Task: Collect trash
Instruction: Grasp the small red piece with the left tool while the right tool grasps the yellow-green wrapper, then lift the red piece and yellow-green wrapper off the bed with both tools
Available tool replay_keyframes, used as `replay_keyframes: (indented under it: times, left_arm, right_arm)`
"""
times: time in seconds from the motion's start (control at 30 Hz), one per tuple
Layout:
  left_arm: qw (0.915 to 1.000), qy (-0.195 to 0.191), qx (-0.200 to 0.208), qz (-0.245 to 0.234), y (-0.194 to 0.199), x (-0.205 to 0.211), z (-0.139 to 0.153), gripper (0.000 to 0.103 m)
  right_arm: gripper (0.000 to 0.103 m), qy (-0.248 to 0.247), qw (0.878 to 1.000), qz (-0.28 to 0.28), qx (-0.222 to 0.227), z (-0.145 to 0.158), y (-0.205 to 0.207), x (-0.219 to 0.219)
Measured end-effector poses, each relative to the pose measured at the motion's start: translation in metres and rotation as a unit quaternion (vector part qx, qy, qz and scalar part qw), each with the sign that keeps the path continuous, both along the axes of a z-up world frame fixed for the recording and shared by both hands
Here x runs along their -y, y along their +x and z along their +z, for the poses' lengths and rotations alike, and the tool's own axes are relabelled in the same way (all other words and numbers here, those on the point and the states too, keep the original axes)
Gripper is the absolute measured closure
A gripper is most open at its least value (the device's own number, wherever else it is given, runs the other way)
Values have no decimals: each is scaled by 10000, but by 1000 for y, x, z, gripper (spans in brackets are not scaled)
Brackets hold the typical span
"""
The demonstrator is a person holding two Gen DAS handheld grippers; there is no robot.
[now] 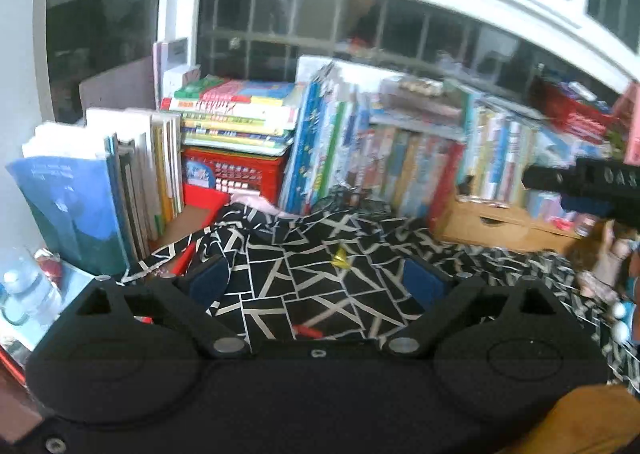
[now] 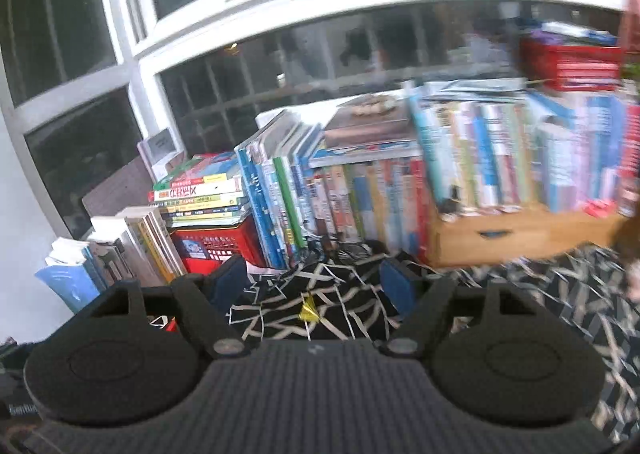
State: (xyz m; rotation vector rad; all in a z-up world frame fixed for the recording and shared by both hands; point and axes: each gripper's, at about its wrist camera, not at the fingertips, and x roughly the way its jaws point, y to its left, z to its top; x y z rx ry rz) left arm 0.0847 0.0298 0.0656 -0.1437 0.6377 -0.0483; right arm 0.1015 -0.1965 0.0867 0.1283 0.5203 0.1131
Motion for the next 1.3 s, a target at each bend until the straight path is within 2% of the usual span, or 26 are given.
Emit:
replay_keyframes:
  times: [0.1, 0.2, 0.3, 0.4, 0.53, 0.67, 0.7, 0.77, 0.8, 0.9, 0.97, 1.07, 1.1, 1.2, 1.3]
  left_arm:
    - [9996, -40, -233, 145, 31, 11, -47, 10]
    - [9975, 130, -593, 360, 59, 22, -93, 13]
    - [9939, -12, -923, 595, 79, 29, -139, 16]
    - [9894, -188, -1200, 797, 97, 34, -178, 22]
    - [9844, -219, -1397, 1048, 116, 41, -215, 29]
    - [9815, -281, -1547, 1093, 127, 47, -236, 36]
    - [9800, -227, -1673, 1051, 132, 49, -242, 38]
    - [9772, -133, -1867, 1003, 138, 52, -251, 47]
    - [9772, -82, -1863, 1016, 140, 54, -254, 47]
    - [9785, -124, -1792, 1018, 143, 55, -254, 59]
    - [9779, -184, -1798, 1054, 144, 53, -253, 79]
    - [9758, -262, -1795, 1222, 145, 46, -251, 89]
    - [9754, -274, -1783, 1267, 145, 44, -250, 90]
    - [9751, -232, -1750, 1344, 144, 39, -245, 92]
    - [9748, -214, -1729, 1393, 142, 35, -242, 93]
  right_arm:
    - [20, -41, 9991, 371, -193, -27, 54, 3]
    - [20, -400, 9957, 760, -341, -61, 99, -4]
    - [20, -638, 9900, 1112, -583, -99, 138, -15]
    - [20, -669, 9853, 1359, -792, -132, 166, -23]
    - [20, -642, 9801, 1547, -1069, -168, 191, -29]
    - [21, -701, 9736, 1747, -1290, -198, 210, -37]
    - [21, -732, 9724, 1780, -1319, -205, 213, -38]
    - [21, -783, 9700, 1838, -1385, -218, 220, -43]
    - [21, -789, 9692, 1854, -1418, -224, 223, -46]
    - [23, -771, 9686, 1840, -1482, -237, 231, -50]
    - [23, -774, 9690, 1811, -1493, -244, 235, -52]
    - [26, -756, 9679, 1831, -1548, -252, 241, -55]
    - [33, -727, 9667, 1870, -1589, -255, 243, -56]
    - [66, -800, 9629, 1969, -1665, -261, 247, -61]
    - [69, -680, 9608, 2088, -1695, -262, 246, -61]
